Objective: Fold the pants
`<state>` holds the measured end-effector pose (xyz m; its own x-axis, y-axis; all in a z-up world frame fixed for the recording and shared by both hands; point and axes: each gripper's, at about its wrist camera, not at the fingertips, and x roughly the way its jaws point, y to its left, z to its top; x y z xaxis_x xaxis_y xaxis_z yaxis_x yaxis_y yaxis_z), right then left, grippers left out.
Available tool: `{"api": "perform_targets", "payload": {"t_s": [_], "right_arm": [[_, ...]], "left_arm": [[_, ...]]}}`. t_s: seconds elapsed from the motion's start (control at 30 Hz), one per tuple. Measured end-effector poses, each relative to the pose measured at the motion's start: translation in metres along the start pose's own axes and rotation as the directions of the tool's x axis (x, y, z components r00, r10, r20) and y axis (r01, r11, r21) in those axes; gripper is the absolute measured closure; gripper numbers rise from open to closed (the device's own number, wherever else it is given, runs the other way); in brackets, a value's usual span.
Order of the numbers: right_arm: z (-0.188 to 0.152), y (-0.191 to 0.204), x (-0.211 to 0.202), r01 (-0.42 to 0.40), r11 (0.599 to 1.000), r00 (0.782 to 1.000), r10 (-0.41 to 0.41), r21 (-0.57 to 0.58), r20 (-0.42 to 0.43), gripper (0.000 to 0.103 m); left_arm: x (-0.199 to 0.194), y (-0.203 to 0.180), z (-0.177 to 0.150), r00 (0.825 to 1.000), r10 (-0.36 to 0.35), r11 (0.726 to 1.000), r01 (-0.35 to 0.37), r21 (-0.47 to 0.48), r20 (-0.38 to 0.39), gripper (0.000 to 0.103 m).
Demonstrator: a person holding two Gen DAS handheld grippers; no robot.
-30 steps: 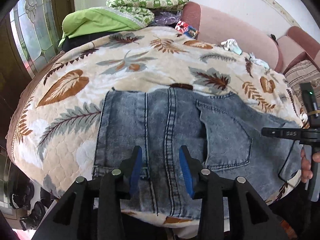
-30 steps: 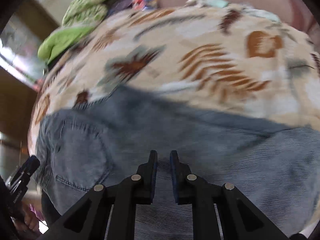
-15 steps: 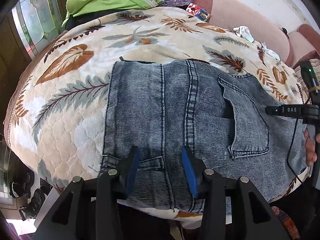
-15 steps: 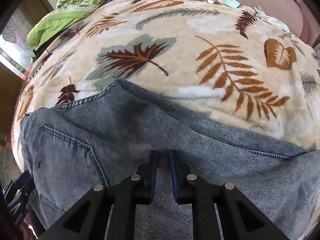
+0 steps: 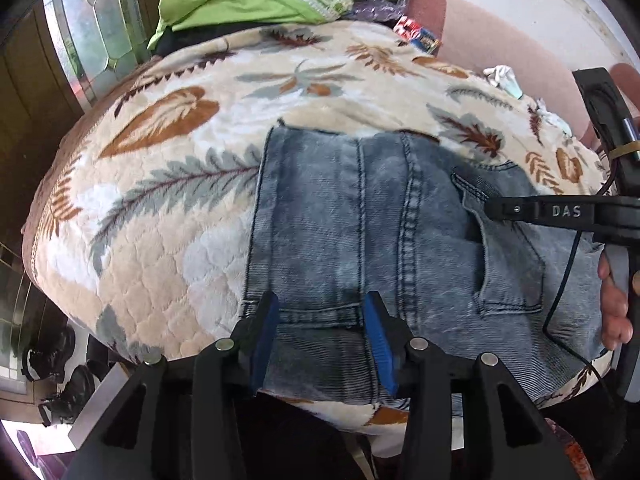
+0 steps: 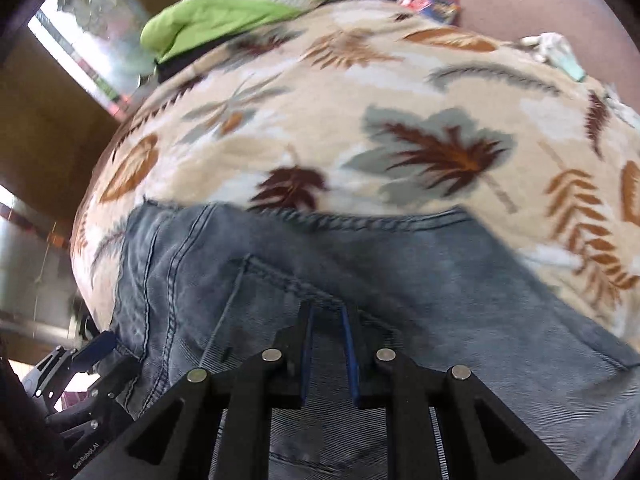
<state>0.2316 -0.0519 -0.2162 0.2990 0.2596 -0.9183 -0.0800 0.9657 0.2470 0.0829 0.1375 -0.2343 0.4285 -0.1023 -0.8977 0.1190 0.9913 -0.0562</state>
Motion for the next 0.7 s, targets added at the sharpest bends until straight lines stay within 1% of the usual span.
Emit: {"api": "perform_targets", "payload": {"t_s": [0.03,0.1,0.13,0.23,0.4,0.5,0.57,0.6,0.63,0.7], "right_arm": [[-0.001,0.003,0.004,0.015,1.000,1.000,-0.016,-0.010,-0.005,0.086],[-0.001,0.005,0.010,0.021,1.000,1.000,-0.022,-0.011,-0.015,0.086],[0.001,0.004,0.012,0.017,1.000,1.000,-0.017,-0.003,-0.020,0.086],[0.002,-0.004,0.017,-0.002,1.000,0.999,0.002,0.018,-0.039,0.086],[0.007,-0.008,0.024,-0.013,0.998,0.998,0.017,0.054,-0.066,0.086],[0.009,-0.008,0.025,-0.016,0.997,0.997,0.021,0.071,-0.070,0.086],[0.009,-0.009,0.024,-0.020,0.996,0.997,0.026,0.086,-0.069,0.086],[0.008,-0.009,0.021,-0.022,0.995,0.998,0.028,0.097,-0.064,0.086],[0.007,-0.010,0.018,-0.023,0.994,0.998,0.029,0.107,-0.057,0.086],[0.003,-0.010,0.007,-0.022,0.993,0.999,0.024,0.114,-0.024,0.086]], "left_arm": [[0.003,0.001,-0.001,1.000,-0.003,1.000,0.003,-0.004,-0.009,0.058],[0.006,0.001,-0.003,1.000,-0.002,1.000,0.002,-0.004,-0.013,0.057],[0.007,0.000,-0.003,1.000,-0.001,1.000,0.001,-0.001,-0.012,0.055],[0.011,-0.001,-0.004,1.000,0.000,1.000,0.000,0.003,-0.013,0.055],[0.015,0.004,-0.006,1.000,-0.029,1.000,0.029,-0.006,0.001,0.053],[0.015,0.004,-0.008,0.999,-0.031,0.999,0.031,0.012,0.015,0.052],[0.015,0.002,-0.009,0.999,-0.030,0.999,0.030,0.036,0.024,0.050],[0.014,0.004,-0.010,0.999,-0.041,0.999,0.040,0.034,0.021,0.049],[0.014,0.005,-0.010,0.998,-0.057,0.998,0.057,0.030,0.013,0.044],[0.010,0.007,-0.010,0.998,-0.068,0.998,0.068,0.012,0.001,0.043]]}}
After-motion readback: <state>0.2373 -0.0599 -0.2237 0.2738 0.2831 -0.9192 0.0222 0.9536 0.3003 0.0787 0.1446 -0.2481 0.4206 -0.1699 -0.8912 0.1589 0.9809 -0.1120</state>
